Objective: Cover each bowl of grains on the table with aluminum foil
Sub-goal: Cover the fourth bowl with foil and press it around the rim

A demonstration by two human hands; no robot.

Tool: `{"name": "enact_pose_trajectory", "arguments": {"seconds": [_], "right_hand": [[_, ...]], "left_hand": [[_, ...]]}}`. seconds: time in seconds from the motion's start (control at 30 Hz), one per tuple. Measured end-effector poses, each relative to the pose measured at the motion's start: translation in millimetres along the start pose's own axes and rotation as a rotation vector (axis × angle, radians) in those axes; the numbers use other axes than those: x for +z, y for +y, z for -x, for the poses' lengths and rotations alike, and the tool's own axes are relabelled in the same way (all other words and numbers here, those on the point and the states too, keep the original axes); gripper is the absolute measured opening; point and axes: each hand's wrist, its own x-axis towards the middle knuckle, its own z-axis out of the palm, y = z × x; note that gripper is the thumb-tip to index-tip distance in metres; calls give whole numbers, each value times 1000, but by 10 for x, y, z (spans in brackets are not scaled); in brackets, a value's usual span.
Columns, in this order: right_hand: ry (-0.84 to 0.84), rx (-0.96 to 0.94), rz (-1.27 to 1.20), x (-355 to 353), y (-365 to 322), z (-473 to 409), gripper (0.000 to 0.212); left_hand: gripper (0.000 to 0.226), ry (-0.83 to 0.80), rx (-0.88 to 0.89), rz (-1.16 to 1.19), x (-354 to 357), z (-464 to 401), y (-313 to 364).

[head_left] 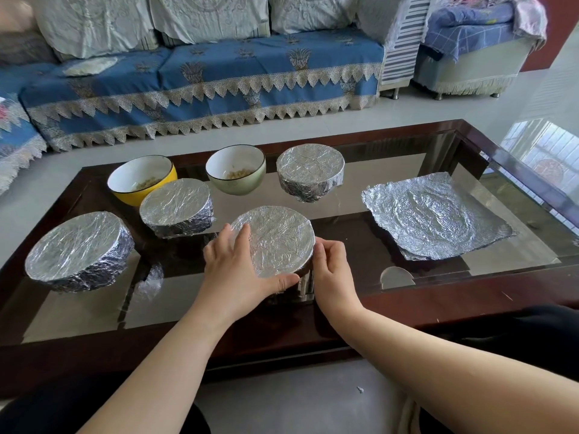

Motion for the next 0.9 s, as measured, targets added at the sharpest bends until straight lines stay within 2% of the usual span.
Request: {"name": "enact_pose_trajectory", "arguments": {"seconds": [0.13,0.3,0.43,0.67,0.9], "right_hand": [[93,78,-53,56,-21,-31,13],[180,167,-76,113,-46,-78,15],[214,202,-117,137,-59,-120,12],[272,276,-218,183,-49,-205,5],[293,326,-199,227,-12,-255,10]], "left_hand": [[130,-3,16,130,84,4,-22],[137,10,27,157,122,1,-46],[143,34,38,165,153,-17,-71],[134,75,48,150,198,-38,-73],[134,80,48,150,228,-57,-91]]}}
